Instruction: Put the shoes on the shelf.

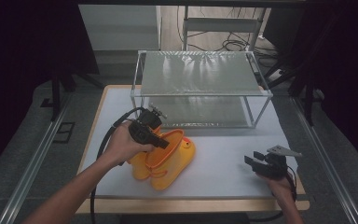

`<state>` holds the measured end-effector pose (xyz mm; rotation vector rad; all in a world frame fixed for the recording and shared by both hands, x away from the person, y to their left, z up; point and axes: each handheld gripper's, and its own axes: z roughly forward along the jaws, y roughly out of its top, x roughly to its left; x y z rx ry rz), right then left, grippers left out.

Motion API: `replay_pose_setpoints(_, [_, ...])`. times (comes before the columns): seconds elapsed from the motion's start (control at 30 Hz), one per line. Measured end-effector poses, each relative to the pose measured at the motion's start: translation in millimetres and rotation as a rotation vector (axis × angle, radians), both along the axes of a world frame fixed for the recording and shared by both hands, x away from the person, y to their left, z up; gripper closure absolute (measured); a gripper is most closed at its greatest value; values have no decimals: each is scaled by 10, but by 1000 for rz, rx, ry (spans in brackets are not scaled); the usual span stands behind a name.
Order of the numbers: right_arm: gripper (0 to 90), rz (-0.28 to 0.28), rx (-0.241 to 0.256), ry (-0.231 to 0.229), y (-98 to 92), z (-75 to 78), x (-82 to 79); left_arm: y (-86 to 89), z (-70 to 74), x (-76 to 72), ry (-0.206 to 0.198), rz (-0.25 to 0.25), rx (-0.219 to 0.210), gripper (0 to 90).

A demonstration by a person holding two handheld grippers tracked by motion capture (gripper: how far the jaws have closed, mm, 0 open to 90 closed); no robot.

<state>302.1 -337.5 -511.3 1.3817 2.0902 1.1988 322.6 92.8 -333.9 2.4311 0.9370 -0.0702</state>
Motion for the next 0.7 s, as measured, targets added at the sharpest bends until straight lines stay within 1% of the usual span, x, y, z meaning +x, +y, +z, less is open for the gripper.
replay_pose_setpoints(0.13, [476, -1, -3, 2, 4, -5, 2, 16, -18, -18, -9, -6, 12, 874])
replay_pose_setpoints(0.37, [476, 0, -2, 2, 2, -6, 1, 20, -62, -27, -14, -20, 13, 863])
replay_pose_setpoints(0.47, [476, 1, -1, 1, 3, -8, 2, -5, -130, -31, -21, -24, 40, 855])
replay_pose_setpoints(0.5, [475, 2, -2, 2, 2, -7, 1, -10, -142, -29, -21, -24, 42, 853])
replay_pose_setpoints(0.53, [475, 2, -2, 1, 2, -7, 0, -15, -160, -22, -26, -28, 59, 852])
replay_pose_setpoints(0.7, [476, 0, 0, 1, -9, -8, 0, -3, -146, -32, -41, -26, 57, 829])
